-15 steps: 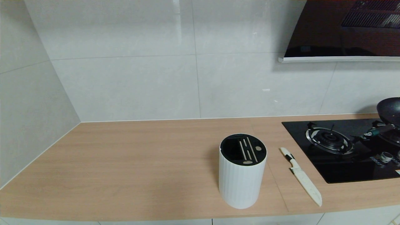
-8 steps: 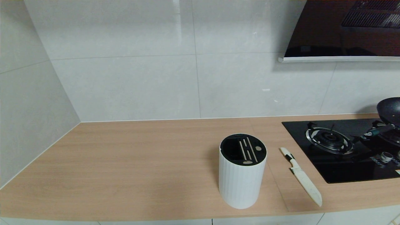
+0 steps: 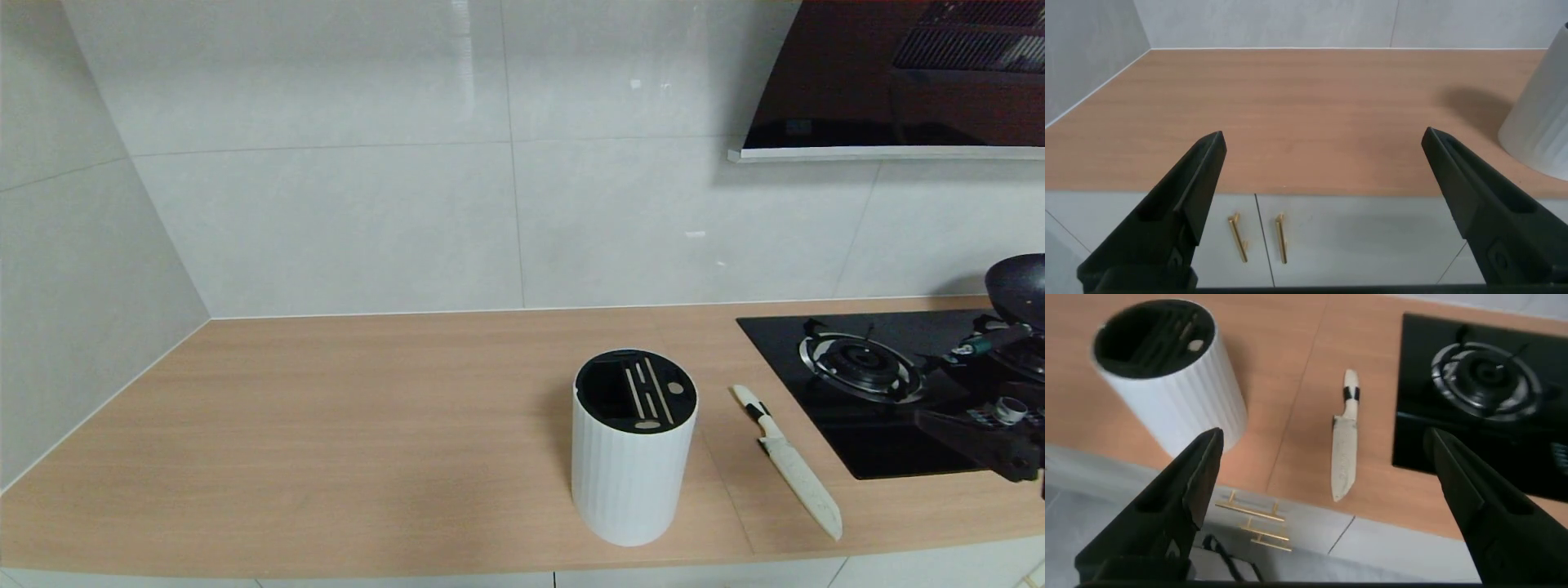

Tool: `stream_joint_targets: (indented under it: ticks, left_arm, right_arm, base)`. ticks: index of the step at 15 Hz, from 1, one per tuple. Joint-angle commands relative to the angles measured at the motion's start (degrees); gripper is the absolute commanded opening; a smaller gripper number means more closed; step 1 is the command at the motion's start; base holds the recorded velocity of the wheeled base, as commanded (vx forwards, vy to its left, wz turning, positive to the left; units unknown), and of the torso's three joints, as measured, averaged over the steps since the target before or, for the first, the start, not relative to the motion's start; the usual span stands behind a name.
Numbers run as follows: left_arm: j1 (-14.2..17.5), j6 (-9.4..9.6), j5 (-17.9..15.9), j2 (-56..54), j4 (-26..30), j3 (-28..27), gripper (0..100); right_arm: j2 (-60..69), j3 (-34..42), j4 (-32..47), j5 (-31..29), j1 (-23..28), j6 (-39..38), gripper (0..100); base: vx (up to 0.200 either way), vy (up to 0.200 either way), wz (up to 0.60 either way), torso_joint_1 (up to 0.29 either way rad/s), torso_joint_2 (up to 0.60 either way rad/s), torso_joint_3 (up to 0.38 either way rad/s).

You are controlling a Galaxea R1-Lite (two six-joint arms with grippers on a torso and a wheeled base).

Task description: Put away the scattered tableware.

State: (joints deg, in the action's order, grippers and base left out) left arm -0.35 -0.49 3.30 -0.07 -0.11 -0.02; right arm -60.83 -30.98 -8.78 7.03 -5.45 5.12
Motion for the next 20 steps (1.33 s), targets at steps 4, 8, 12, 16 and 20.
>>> stream_joint_targets:
  ticks: [4,8,12,16,20]
  left_arm:
    - [0.0,-0.04,0.0,0.1,0.0,0.0,100]
    - [0.0,-0.04,0.0,0.1,-0.1,0.0,100]
    - [0.0,-0.04,0.0,0.1,0.0,0.0,100]
    - [0.0,-0.04,0.0,0.1,0.0,0.0,100]
    - [0.0,-0.04,0.0,0.1,0.0,0.0,100]
  right_arm:
    - [-24.7,-1.5,-12.1,-0.4,0.2,0.0,100]
    - [-36.8,-1.7,-22.6,-0.6,1.0,0.1,100]
    - [-44.5,-1.8,-29.5,-0.6,1.8,0.2,100]
    - [-52.3,-3.2,-35.4,-1.5,2.5,0.2,100]
    - [-59.7,-6.3,-36.5,-2.4,2.5,0.4,100]
  base:
    - [0.0,0.0,0.0,0.0,0.0,0.0]
    - [0.0,0.0,0.0,0.0,0.0,0.0]
    - [0.0,0.0,0.0,0.0,0.0,0.0]
    - [0.0,0.0,0.0,0.0,0.0,0.0]
    - [0.0,0.0,0.0,0.0,0.0,0.0]
